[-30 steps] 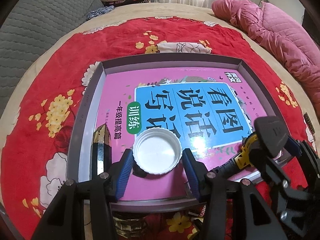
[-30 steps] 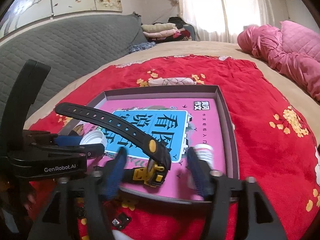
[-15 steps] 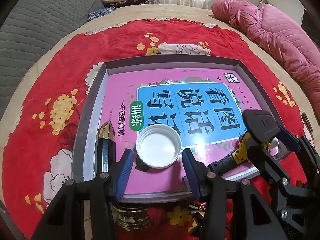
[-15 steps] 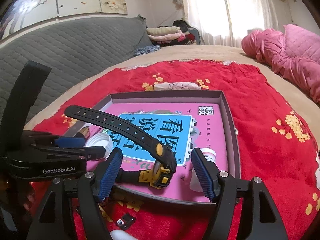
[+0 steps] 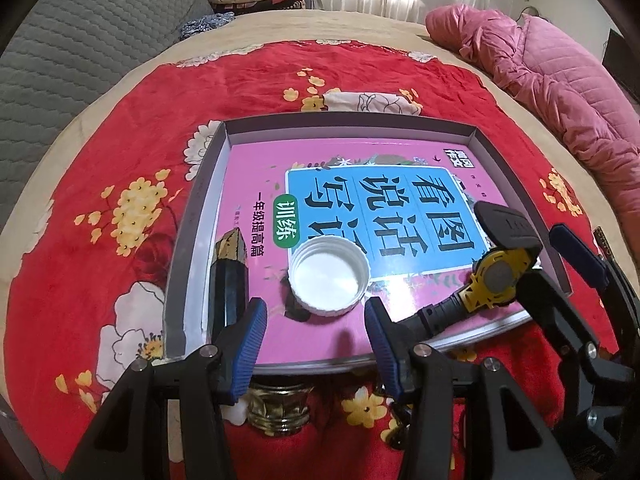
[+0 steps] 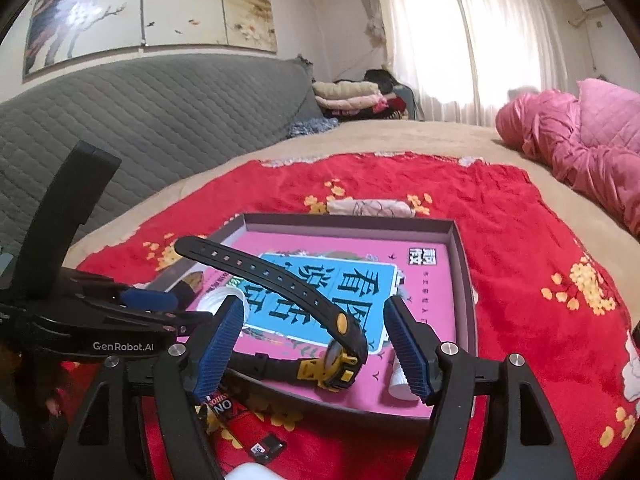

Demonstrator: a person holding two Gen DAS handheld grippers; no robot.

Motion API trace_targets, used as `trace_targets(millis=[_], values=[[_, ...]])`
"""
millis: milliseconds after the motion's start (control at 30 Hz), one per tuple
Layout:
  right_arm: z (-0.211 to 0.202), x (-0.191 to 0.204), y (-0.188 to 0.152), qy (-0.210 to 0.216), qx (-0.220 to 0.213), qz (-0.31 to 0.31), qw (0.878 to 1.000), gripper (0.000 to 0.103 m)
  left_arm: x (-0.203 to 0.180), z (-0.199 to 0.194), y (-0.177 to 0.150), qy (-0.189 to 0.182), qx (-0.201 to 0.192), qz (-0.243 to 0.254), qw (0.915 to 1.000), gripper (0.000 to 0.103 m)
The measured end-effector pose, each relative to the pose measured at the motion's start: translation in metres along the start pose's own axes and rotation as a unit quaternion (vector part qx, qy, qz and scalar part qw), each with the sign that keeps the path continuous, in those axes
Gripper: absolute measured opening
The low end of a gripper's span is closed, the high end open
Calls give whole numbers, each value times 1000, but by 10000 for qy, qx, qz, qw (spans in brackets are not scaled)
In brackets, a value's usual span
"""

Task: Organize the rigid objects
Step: 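Lower the white cap onto the workbook and open the left tool, then lower the watch into the box and open the right tool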

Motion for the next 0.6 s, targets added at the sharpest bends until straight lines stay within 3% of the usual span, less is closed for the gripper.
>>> trace_targets(millis=[100, 167, 600], values=[[-5, 1, 1, -8, -64, -46, 10000, 74, 0, -4, 0, 14, -24, 25, 10000, 56], [-9, 1, 1, -11, -76, -43, 10000, 75, 0, -6, 0, 25, -53, 53, 10000, 70], [-35, -18, 3, -327, -214, 224, 9990, 75, 7, -26, 1, -6, -211, 27, 9998, 71]])
Point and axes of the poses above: each gripper's, at about its wrist camera, not at the fingertips, and z roughly the way its jaws point, x to its left, y to its top, the point moved 7 cm from there along z, roughly the way its jaws point, and after that the axes turned 7 degrees about -x, right-handed, at the moved point
